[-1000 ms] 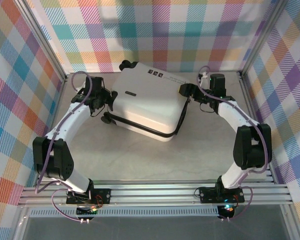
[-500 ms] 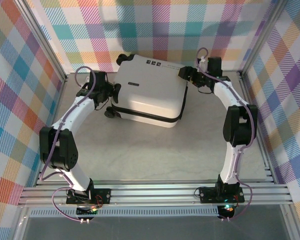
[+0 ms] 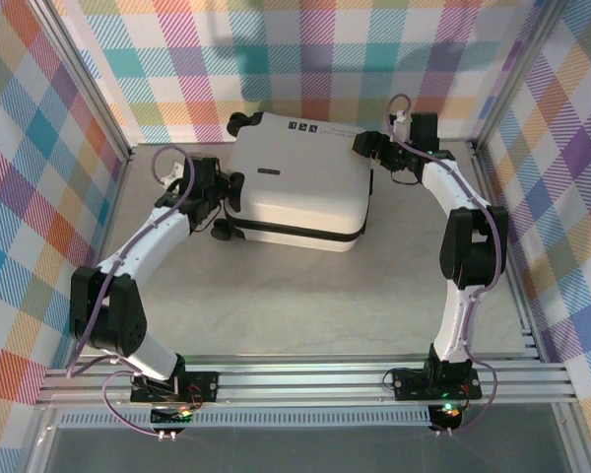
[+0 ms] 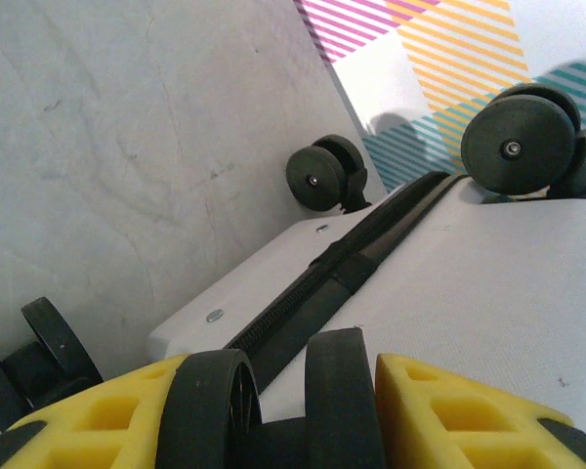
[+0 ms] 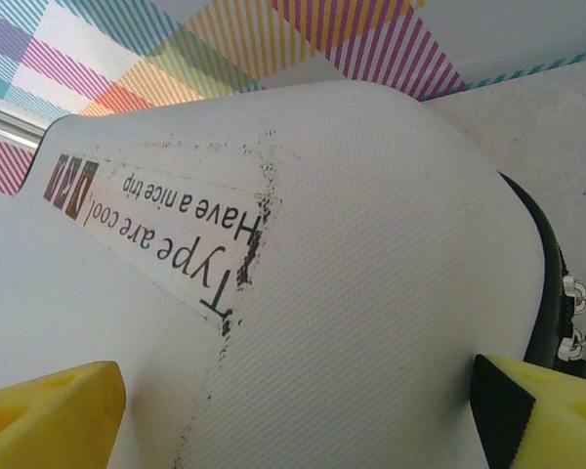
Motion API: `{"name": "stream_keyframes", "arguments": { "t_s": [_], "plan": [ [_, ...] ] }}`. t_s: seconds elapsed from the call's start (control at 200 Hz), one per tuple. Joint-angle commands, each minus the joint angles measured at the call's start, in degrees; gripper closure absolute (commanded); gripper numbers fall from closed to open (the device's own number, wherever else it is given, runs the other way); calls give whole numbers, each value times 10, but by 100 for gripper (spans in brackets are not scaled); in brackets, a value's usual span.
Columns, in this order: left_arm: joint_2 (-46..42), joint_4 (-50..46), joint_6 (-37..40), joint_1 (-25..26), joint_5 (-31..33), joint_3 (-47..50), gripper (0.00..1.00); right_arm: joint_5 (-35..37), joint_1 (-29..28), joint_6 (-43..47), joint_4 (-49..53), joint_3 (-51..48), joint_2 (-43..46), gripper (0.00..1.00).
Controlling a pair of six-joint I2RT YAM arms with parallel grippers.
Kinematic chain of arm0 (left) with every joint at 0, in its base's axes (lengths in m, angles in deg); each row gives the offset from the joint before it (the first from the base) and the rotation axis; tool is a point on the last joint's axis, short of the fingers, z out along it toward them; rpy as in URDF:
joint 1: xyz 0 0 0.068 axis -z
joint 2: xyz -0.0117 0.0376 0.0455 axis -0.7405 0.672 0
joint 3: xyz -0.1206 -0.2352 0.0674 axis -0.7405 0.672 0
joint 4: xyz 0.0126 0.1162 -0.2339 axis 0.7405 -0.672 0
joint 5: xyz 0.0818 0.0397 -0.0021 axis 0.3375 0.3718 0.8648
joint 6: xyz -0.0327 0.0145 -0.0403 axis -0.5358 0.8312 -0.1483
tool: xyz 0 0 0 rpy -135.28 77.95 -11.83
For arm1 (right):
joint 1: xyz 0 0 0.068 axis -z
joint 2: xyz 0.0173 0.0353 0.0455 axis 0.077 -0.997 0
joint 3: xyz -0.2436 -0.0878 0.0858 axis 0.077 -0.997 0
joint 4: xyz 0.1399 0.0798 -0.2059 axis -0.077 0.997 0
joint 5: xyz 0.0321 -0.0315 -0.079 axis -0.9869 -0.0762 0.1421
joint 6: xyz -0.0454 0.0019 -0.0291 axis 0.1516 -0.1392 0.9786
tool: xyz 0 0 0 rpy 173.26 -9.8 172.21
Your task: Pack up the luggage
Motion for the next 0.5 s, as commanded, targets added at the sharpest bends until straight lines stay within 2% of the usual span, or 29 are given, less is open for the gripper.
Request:
{"name": "stream_keyframes", "arguments": {
  "t_s": [0.0,0.3,0.355,0.495],
  "plan": [
    [-28,-8,118,97,-142,31,100,-83,-36,4,2,-11,28,9],
    [-34,-91,150,99,-110,-9,98,-82,-36,0,7,4,22,9],
    [-28,-106,165,98,-106,-26,91,-81,-36,1,9,6,20,9],
    [-17,-137,192,97,-101,-66,66,-77,-36,4,15,12,17,9]
  ]
}}
